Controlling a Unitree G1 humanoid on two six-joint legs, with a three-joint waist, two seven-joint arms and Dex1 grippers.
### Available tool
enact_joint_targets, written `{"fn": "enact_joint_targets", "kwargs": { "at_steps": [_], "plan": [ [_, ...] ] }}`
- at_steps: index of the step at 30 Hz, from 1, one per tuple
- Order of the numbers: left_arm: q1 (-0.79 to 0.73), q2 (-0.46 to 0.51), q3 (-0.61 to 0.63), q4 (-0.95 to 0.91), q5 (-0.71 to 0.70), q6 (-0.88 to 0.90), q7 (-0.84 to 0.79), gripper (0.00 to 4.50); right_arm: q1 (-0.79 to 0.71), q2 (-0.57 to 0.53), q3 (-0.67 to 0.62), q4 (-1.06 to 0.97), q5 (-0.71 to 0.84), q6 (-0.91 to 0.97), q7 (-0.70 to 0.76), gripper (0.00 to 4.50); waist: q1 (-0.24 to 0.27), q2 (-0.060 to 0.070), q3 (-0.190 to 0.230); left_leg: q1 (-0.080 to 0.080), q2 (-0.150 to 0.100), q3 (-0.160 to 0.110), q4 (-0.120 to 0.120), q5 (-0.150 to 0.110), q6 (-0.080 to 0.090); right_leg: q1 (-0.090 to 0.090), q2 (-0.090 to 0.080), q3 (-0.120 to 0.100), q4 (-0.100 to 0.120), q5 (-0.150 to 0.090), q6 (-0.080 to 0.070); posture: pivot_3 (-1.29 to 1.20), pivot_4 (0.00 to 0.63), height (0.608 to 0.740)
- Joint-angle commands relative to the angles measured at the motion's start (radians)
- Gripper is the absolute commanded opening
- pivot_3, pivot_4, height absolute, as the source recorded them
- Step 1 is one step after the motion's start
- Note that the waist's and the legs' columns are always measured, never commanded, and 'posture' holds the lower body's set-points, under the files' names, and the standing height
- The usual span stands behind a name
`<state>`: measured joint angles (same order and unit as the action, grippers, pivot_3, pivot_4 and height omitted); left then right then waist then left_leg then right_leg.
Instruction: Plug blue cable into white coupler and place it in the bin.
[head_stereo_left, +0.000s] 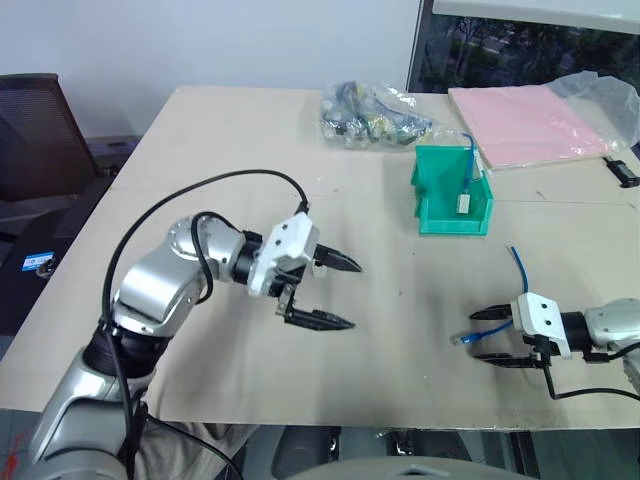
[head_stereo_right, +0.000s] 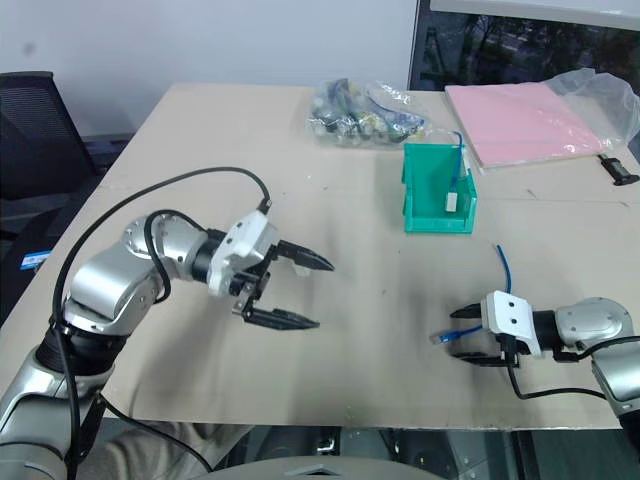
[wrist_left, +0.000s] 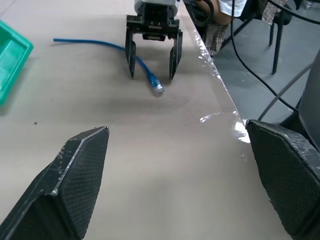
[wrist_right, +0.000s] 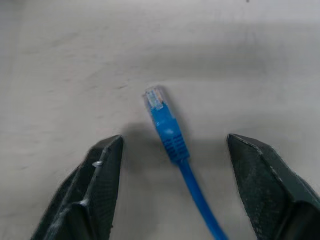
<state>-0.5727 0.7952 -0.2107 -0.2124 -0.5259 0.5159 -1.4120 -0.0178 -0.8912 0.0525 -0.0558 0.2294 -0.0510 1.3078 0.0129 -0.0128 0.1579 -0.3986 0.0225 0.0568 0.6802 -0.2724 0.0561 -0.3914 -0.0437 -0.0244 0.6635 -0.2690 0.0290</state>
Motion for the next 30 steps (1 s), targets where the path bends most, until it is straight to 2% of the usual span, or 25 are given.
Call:
{"fn": "enact_joint_targets", "kwargs": {
  "at_steps": [1,4,8,13,20,21,22,24,25,26,29,30],
  "plan": [
    [-0.031,0.007,0.005,0.032,0.018,-0.029,-0.037,4.50,-0.013,-0.003,0.017,0.015,-0.023,-0.020,0.001,1.30,0.000,0.000,0.000,0.000,0.000,0.000,0.000,0.000,-0.001,0.000,0.000,0.000,0.000,0.000,0.000,0.00,0.150,0.740],
    [0.050,0.018,0.019,-0.067,0.009,-0.021,-0.004,4.50,-0.020,0.008,0.025,0.014,-0.007,-0.006,0.000,0.09,-0.006,0.000,0.000,0.000,0.000,0.002,0.000,0.002,-0.003,0.000,0.000,0.003,0.000,0.000,0.000,0.00,0.150,0.740],
    [0.068,0.018,0.038,-0.068,0.009,-0.024,0.007,4.50,-0.058,0.036,0.029,0.019,0.017,0.028,-0.010,0.09,-0.004,-0.004,0.002,0.000,0.001,0.002,0.000,0.001,-0.003,0.000,-0.003,0.004,0.000,0.000,0.000,0.00,0.150,0.740],
    [0.023,-0.003,0.059,0.007,-0.001,-0.017,0.015,4.50,-0.204,0.110,0.046,0.057,0.032,0.138,-0.049,0.09,-0.004,-0.004,0.003,0.001,0.001,0.002,0.003,-0.001,0.001,0.000,-0.003,0.004,0.002,0.001,-0.002,0.00,0.150,0.740],
    [-0.073,-0.033,0.057,0.201,0.035,-0.067,-0.022,4.50,-0.389,0.211,0.108,0.257,-0.045,0.189,-0.106,0.09,0.002,-0.004,0.003,-0.001,0.001,0.002,0.004,0.000,0.000,-0.002,-0.001,0.003,0.004,0.002,-0.002,0.00,0.150,0.740],
    [-0.056,-0.031,0.063,0.161,0.025,-0.053,-0.009,4.50,-0.404,0.217,0.111,0.285,-0.056,0.183,-0.111,0.81,0.001,-0.004,0.003,-0.001,0.000,0.002,0.004,0.000,0.000,-0.002,0.000,0.002,0.004,0.001,-0.002,0.00,0.150,0.740],
    [-0.039,-0.029,0.068,0.127,0.017,-0.041,0.002,4.50,-0.415,0.222,0.112,0.307,-0.064,0.173,-0.115,1.09,0.001,-0.004,0.003,-0.002,0.000,0.002,0.004,0.002,-0.003,-0.003,0.001,0.002,0.003,0.001,-0.002,0.00,0.150,0.740],
    [-0.019,-0.026,0.072,0.087,0.009,-0.029,0.010,4.50,-0.431,0.228,0.103,0.329,-0.061,0.159,-0.117,1.95,-0.001,-0.004,0.003,-0.004,0.000,0.003,0.003,0.000,-0.001,-0.004,0.000,0.004,0.001,0.001,-0.001,0.00,0.150,0.740],
    [-0.019,-0.027,0.069,0.087,0.011,-0.030,0.005,4.50,-0.430,0.228,0.090,0.321,-0.045,0.163,-0.114,2.67,-0.002,-0.004,0.003,-0.005,0.000,0.003,0.003,0.000,0.000,-0.005,-0.003,0.004,0.001,0.001,0.000,0.00,0.150,0.740],
    [-0.033,-0.033,0.058,0.105,0.024,-0.042,-0.003,4.50,-0.420,0.224,0.064,0.291,-0.013,0.183,-0.115,2.98,-0.002,-0.004,0.003,-0.006,0.000,0.003,0.003,-0.001,0.000,-0.006,-0.004,0.004,0.000,0.001,0.000,0.00,0.150,0.740],
    [-0.089,-0.069,0.033,0.179,0.055,-0.071,-0.014,4.50,-0.365,0.204,-0.002,0.189,0.063,0.231,-0.110,4.40,0.007,-0.004,0.003,-0.011,0.000,0.000,0.004,0.000,0.000,-0.009,-0.005,-0.001,0.000,0.001,0.000,0.00,0.150,0.740],
    [-0.115,-0.089,0.022,0.214,0.070,-0.086,-0.015,4.50,-0.333,0.201,-0.029,0.150,0.083,0.232,-0.122,4.46,0.009,-0.003,0.003,-0.014,0.000,-0.002,0.007,0.000,0.000,-0.009,-0.005,-0.004,0.001,0.001,0.000,0.00,0.150,0.740]
  ]
}}
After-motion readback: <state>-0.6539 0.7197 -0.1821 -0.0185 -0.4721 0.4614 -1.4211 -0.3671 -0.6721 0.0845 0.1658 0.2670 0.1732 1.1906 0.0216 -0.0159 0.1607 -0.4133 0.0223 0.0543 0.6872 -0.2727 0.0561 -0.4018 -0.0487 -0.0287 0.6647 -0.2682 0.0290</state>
